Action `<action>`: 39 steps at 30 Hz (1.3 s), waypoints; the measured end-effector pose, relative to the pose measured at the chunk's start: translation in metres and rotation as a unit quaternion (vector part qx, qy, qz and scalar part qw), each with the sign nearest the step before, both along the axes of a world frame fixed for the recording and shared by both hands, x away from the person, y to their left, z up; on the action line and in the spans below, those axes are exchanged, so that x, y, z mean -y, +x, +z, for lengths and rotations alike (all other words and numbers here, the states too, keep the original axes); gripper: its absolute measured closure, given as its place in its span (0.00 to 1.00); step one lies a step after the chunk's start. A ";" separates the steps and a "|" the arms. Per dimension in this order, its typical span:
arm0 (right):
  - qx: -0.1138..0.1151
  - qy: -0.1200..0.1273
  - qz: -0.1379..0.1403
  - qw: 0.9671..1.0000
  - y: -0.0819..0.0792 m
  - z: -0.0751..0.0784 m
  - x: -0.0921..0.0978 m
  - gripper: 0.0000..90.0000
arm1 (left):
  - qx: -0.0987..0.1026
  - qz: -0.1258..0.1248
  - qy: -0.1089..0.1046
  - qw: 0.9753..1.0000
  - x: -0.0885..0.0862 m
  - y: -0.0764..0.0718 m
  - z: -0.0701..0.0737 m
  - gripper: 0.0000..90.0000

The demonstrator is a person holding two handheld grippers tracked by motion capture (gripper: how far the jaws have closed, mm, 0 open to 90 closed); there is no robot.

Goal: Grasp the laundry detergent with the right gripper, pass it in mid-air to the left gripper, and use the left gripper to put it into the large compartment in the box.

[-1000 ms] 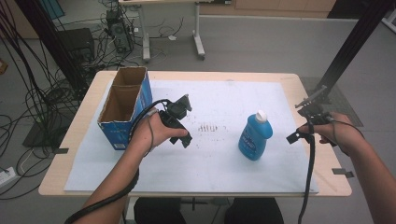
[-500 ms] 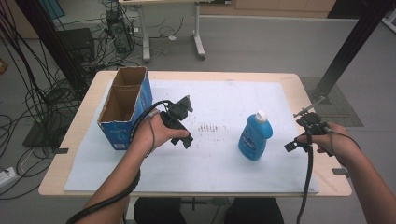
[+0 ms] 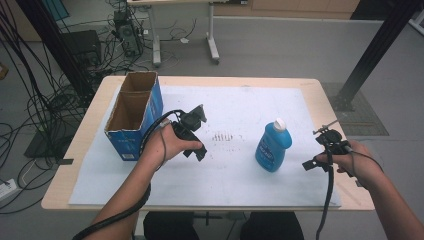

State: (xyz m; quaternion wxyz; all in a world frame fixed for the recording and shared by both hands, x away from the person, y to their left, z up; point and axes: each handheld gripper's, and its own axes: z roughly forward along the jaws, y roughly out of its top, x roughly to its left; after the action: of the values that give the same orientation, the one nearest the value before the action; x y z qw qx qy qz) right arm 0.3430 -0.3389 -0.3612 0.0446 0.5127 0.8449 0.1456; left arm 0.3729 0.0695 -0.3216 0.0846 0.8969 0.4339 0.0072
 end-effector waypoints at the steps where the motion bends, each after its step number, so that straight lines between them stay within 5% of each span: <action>1: 0.002 0.001 0.000 1.000 -0.001 -0.001 0.000 0.12 | -0.001 -0.001 0.000 1.000 0.000 0.000 -0.001 0.14; 39: 0.054 0.031 0.029 0.998 -0.035 -0.028 -0.031 0.11 | -0.002 0.002 -0.001 1.000 -0.004 -0.006 -0.004 0.14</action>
State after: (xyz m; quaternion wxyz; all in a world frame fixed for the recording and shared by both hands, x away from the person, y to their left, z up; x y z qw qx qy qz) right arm 0.3079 -0.3076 -0.3888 0.0704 0.4805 0.8509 0.2003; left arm 0.3674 0.0731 -0.3259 0.0849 0.8959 0.4359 0.0055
